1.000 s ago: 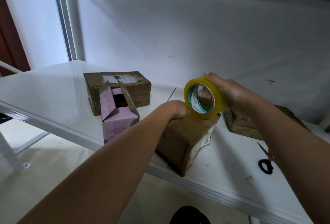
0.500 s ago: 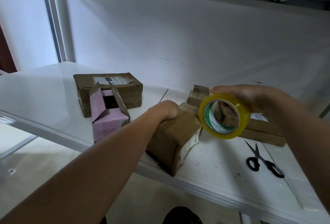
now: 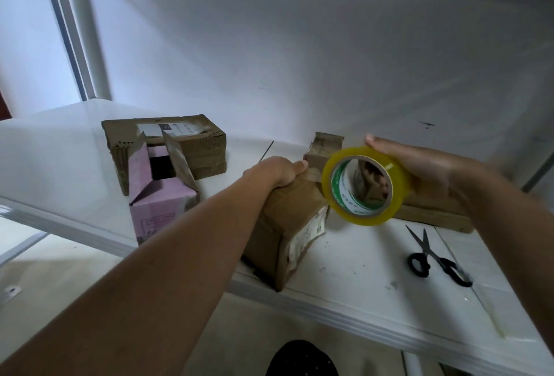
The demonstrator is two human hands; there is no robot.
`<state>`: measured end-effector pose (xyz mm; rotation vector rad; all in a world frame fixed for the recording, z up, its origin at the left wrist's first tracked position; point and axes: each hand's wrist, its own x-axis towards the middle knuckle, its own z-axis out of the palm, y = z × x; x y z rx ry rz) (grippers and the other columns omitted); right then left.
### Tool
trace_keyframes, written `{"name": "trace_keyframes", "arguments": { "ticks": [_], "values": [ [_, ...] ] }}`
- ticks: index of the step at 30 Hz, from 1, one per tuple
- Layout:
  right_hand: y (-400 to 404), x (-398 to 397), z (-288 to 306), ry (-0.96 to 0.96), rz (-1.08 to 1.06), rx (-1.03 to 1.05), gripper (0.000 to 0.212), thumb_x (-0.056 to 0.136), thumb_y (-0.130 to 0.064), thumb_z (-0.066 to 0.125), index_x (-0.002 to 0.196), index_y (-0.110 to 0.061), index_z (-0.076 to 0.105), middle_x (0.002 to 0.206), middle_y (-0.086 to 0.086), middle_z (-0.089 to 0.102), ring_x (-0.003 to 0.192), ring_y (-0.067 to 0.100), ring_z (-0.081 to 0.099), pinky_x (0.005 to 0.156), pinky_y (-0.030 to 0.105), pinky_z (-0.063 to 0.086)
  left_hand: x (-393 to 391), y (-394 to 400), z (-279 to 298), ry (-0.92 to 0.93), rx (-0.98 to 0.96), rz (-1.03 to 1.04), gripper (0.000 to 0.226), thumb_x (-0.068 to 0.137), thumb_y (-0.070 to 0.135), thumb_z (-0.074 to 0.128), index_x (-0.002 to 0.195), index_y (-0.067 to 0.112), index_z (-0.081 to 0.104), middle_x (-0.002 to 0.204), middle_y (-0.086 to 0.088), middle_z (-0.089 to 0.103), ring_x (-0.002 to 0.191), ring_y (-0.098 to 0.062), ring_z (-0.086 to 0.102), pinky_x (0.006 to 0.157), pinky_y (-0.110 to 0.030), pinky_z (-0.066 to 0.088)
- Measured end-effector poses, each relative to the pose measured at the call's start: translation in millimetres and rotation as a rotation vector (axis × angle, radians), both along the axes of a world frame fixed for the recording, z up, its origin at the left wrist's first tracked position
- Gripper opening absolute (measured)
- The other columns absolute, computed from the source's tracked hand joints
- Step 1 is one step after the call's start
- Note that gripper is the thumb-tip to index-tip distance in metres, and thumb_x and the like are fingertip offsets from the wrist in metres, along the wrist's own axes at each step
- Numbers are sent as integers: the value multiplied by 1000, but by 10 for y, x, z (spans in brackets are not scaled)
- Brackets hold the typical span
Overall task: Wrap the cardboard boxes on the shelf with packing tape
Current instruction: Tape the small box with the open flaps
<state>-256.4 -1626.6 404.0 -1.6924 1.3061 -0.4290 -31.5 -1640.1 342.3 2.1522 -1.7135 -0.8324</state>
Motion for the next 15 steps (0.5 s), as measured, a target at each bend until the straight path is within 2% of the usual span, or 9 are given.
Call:
{"name": "trace_keyframes", "arguments": {
  "ticks": [2,4,6,8,11,13,15],
  "values": [
    [24,-91,-68,105,52,27,82,53,-77,59,97,-9,72,88,14,72,74,25,71,62,31,60,-6,0,1,-13,-12,2,76,94,64,30,140,4,44,148,-17,38,133,-34,38,111,-45,28],
    [101,-179,-185,201,92,118,72,54,-72,63,93,-12,75,88,13,72,70,21,70,60,28,57,1,-15,1,-21,-9,3,77,94,64,30,140,4,42,149,-17,36,134,-35,37,111,-45,28],
    [186,-241,-362,136,62,219,58,57,-66,68,81,-14,74,76,14,68,60,18,64,56,28,54,7,-39,-12,-36,-16,3,77,94,65,30,139,4,44,148,-17,38,133,-35,39,111,-46,29],
    [205,-235,-529,113,37,216,61,59,-66,66,87,-12,71,76,9,68,65,18,64,61,30,54,-7,-46,-45,-86,-52,-4,72,95,64,30,133,7,50,142,-16,46,126,-34,46,106,-44,33],
    [193,-74,-640,162,14,188,59,68,-67,60,97,-15,67,74,1,71,66,16,67,63,29,53,-72,11,-68,-272,-236,-55,51,98,55,30,118,17,57,124,-9,59,108,-27,54,83,-36,36],
    [182,34,-637,180,26,179,60,68,-67,58,98,-16,66,73,0,71,65,15,68,61,28,52,-115,50,-75,-398,-466,-174,37,101,43,33,124,23,55,124,-4,59,111,-25,53,83,-37,36],
    [177,91,-633,186,35,163,66,61,-69,57,100,-17,65,74,0,72,66,14,69,59,26,52,-142,66,-65,-390,-592,-311,33,100,38,36,124,28,55,124,0,61,110,-21,54,85,-35,39]
  ]
}}
